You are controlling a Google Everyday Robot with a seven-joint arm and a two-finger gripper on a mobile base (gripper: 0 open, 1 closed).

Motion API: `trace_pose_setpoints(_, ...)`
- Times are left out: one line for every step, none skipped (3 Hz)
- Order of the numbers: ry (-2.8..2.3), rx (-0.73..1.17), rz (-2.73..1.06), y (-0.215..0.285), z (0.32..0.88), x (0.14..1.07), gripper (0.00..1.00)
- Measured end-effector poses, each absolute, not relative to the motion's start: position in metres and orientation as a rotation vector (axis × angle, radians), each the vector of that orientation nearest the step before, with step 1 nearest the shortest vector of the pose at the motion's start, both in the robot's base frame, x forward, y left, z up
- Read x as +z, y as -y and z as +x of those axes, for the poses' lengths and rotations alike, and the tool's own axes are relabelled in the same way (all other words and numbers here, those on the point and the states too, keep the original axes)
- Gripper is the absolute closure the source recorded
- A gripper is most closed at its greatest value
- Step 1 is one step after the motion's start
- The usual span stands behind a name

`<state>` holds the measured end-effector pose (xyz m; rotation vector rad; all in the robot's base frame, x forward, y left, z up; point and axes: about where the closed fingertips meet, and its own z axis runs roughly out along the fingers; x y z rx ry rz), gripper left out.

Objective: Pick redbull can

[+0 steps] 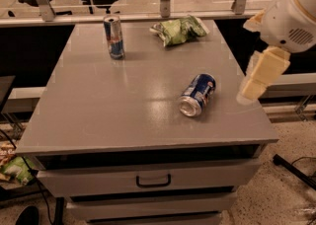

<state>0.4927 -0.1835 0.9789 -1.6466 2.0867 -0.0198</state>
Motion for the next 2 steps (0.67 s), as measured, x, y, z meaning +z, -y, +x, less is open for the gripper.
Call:
trace_pose_setpoints(-2.071, 0.009, -1.587, 0.165, 0.536, 0.975, 0.00)
trace_pose_setpoints(-2.099, 0.045, -1.514, 0.148, 0.582, 0.968, 0.00)
